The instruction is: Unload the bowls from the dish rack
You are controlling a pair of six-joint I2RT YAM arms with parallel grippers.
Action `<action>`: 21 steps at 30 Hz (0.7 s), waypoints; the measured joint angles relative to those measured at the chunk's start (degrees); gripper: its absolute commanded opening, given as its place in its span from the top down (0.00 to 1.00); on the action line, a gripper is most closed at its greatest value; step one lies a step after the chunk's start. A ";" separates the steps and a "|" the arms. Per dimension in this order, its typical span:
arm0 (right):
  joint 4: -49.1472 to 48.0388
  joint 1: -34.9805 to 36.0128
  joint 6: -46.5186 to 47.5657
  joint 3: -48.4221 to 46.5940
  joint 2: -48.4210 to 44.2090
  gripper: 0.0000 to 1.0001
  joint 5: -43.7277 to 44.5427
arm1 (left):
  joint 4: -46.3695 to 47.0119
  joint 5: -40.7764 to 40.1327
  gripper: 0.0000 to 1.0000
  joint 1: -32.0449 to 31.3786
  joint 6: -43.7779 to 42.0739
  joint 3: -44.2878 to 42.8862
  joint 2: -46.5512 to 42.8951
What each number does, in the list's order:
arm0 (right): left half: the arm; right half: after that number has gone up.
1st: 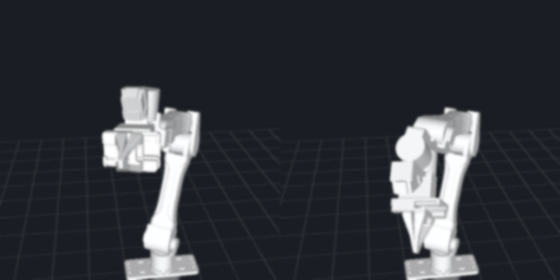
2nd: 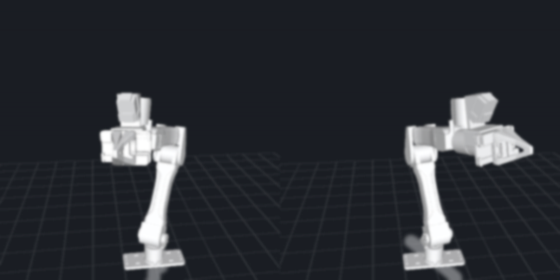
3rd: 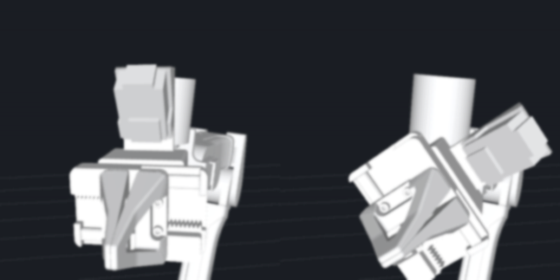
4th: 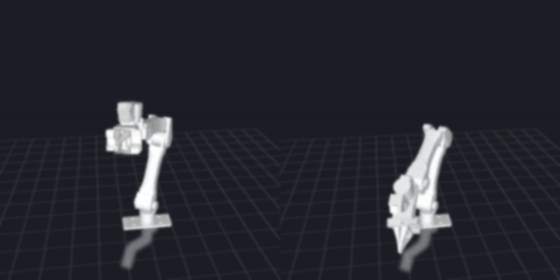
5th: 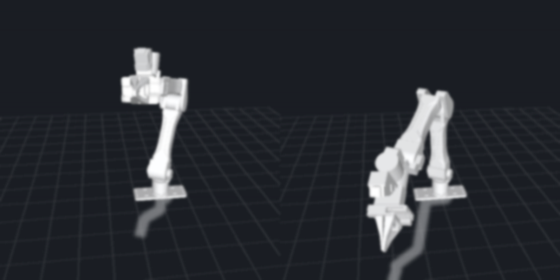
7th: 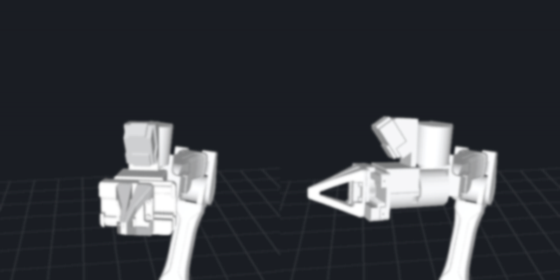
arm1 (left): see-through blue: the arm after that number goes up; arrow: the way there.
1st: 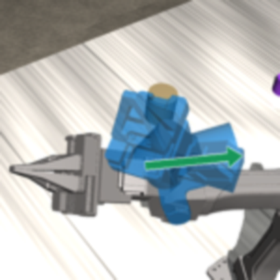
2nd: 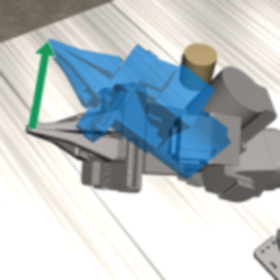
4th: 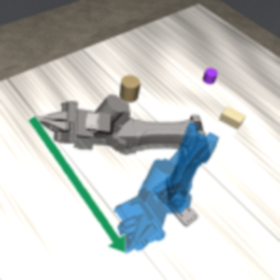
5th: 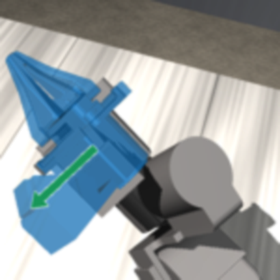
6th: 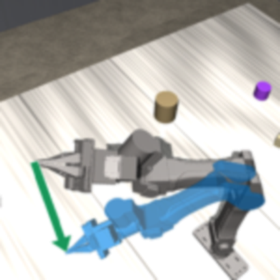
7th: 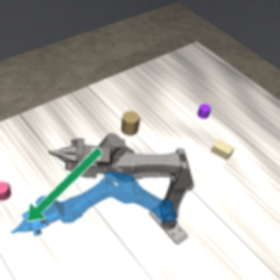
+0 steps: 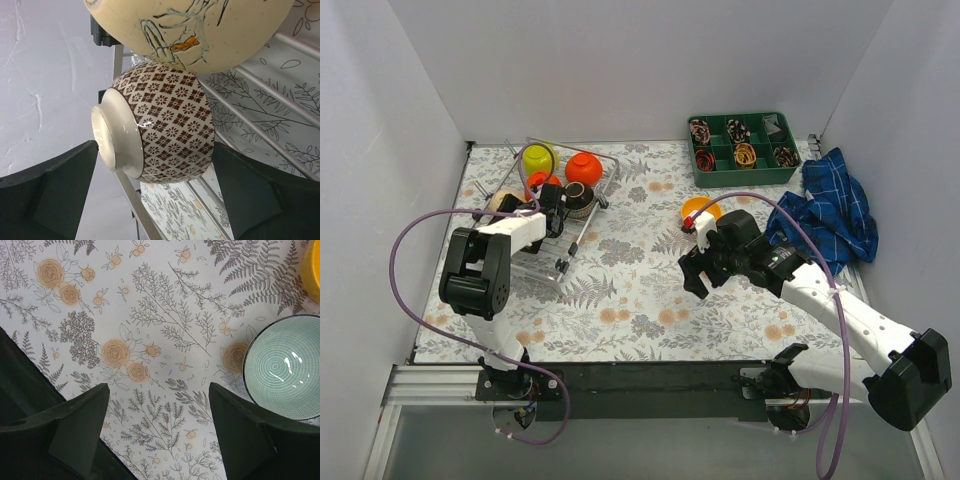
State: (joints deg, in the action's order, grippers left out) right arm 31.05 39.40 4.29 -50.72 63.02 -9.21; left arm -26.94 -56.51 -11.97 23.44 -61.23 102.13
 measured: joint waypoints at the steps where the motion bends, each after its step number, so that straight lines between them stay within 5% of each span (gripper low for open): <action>1: 0.00 0.00 0.07 0.00 -0.11 0.11 -0.02 | 0.07 -0.39 0.02 -0.11 0.00 0.00 0.22; 7: -0.63 0.00 0.39 0.52 -0.76 0.12 -0.28 | 0.50 -2.32 0.07 -0.61 0.37 0.00 1.20; 18: -1.14 0.00 0.48 0.92 -0.83 0.12 -0.42 | 0.02 -1.33 0.53 -1.07 2.05 0.09 1.16; 21: -1.16 0.02 0.50 0.92 -0.83 0.13 -0.42 | -0.55 -1.09 0.57 -1.40 2.58 0.13 0.63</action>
State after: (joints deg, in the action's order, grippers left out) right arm 29.89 39.42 4.80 -49.80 62.19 -9.63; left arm -27.49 -57.60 -13.37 26.02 -61.10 102.76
